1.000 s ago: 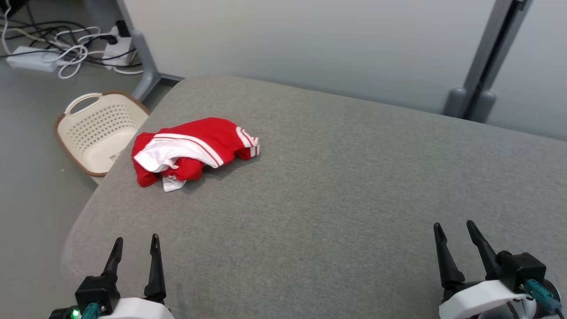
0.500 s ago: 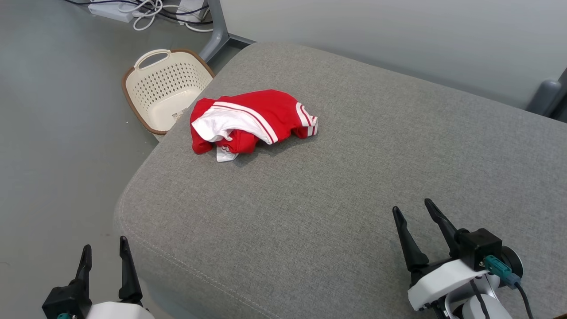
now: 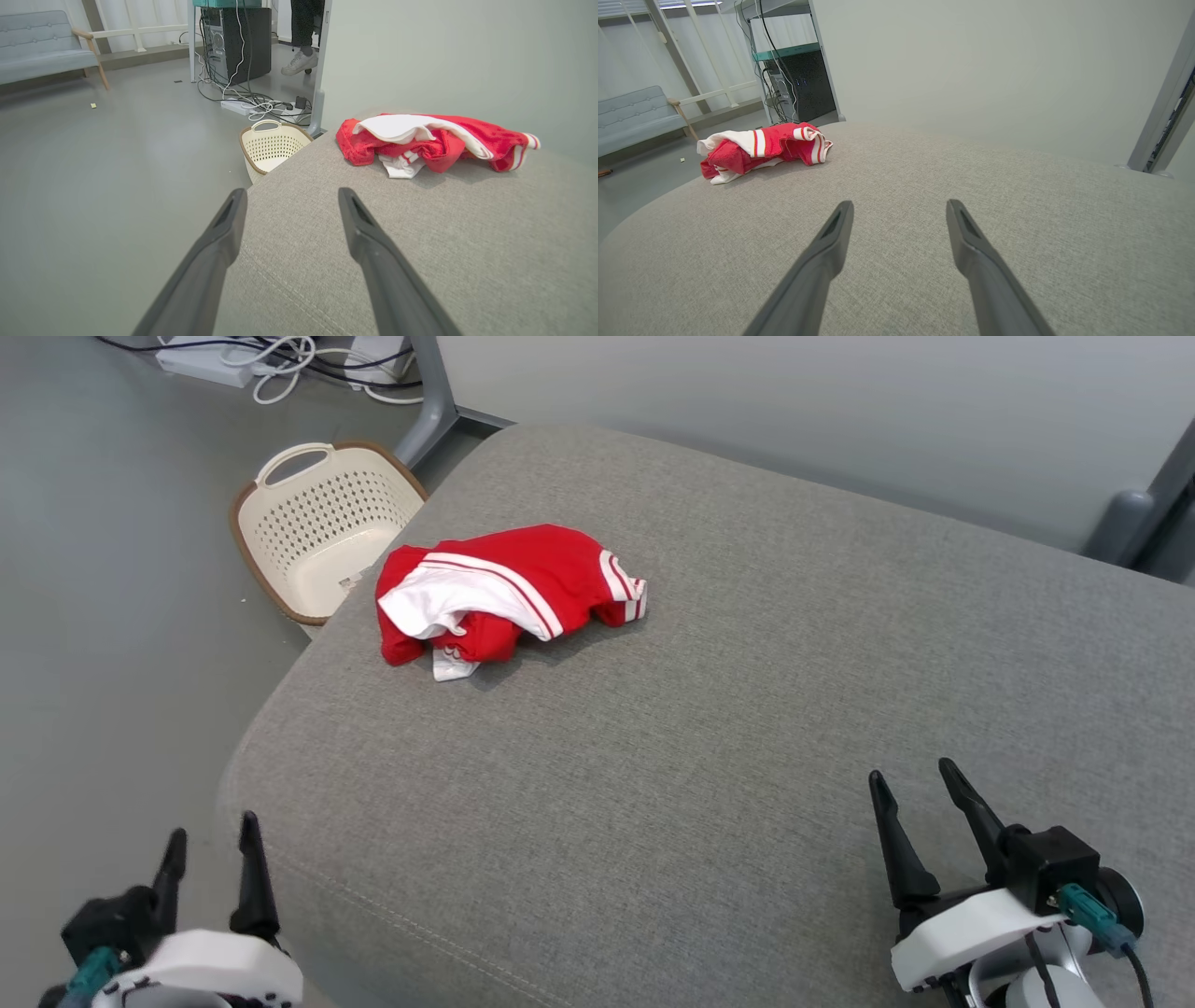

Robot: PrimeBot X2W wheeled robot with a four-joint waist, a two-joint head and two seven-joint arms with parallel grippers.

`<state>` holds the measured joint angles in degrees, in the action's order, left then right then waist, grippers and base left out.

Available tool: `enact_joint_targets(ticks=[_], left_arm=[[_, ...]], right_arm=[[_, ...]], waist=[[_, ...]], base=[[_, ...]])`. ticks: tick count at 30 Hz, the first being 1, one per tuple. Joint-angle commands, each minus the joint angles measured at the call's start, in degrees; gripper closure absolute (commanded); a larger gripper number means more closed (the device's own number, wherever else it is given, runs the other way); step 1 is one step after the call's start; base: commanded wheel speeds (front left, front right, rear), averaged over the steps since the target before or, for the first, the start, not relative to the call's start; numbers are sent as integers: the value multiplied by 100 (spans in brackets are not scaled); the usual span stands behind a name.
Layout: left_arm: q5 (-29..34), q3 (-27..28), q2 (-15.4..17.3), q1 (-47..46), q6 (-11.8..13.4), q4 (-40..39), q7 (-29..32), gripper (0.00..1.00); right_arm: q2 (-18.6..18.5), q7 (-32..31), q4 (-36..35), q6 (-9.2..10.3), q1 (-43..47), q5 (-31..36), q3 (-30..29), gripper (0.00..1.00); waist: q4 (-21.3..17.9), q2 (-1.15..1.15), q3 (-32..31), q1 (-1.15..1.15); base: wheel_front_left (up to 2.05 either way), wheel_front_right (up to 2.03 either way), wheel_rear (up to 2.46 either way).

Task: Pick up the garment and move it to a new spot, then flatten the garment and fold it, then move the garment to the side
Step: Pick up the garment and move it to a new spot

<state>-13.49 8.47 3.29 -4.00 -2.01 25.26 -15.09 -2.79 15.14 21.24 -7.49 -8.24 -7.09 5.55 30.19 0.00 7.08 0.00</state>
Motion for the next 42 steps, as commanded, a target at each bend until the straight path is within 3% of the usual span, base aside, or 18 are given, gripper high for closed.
enact_joint_targets(ticks=[1, 12, 19, 24, 31, 36, 37, 39, 42], left_arm=[[47, 101, 58, -222, -51, 56, -8, 0], [219, 338, 481, -1876, -494, 1110, -5, 0], [115, 38, 841, -2999, -547, 2075, -4, 0], [-312, -211, 1062, -3614, -547, 3033, 159, 0], [-665, -645, 1371, -4150, -548, 3805, 351, 0], [-748, -833, 1421, -4301, -548, 4140, 444, 0], [-770, -858, 1427, -4317, -548, 4228, 465, 5], [-830, -900, 1378, -4340, -549, 4375, 514, 100], [-947, -987, 1343, -4314, -549, 4447, 505, 100]], right_arm=[[-30, -1, -42, -1, -16, 40, -19, 0], [-34, -2, -346, -1, -364, 255, -52, 0], [-30, -1, -589, -1, -676, 330, 25, 0], [-28, -2, -718, -1, -829, 284, 61, 0], [-30, -2, -781, -1, -914, 198, 82, 0], [-28, -2, -752, -1, -960, 182, 93, 0], [-30, -2, -742, -1, -966, 183, 80, 0], [-28, -2, -716, -1, -937, 168, 62, 0], [-30, -2, -687, -1, -929, 142, 66, 0]], waist=[[-209, 0, 151, 0], [-1095, 0, 828, 0], [-1527, 0, 1306, 0], [-1769, 0, 1541, 0], [-1934, 0, 1730, 0], [-1969, 0, 1758, 0], [-1968, 0, 1746, 0], [-1967, 0, 1684, 0], [-1991, 0, 1588, 0]], base=[[0, 0, 0], [0, 0, 0], [0, 0, 0], [0, 0, 0], [0, 0, 0], [0, 0, 0], [0, 0, 0], [0, 0, 0], [0, 0, 0]])
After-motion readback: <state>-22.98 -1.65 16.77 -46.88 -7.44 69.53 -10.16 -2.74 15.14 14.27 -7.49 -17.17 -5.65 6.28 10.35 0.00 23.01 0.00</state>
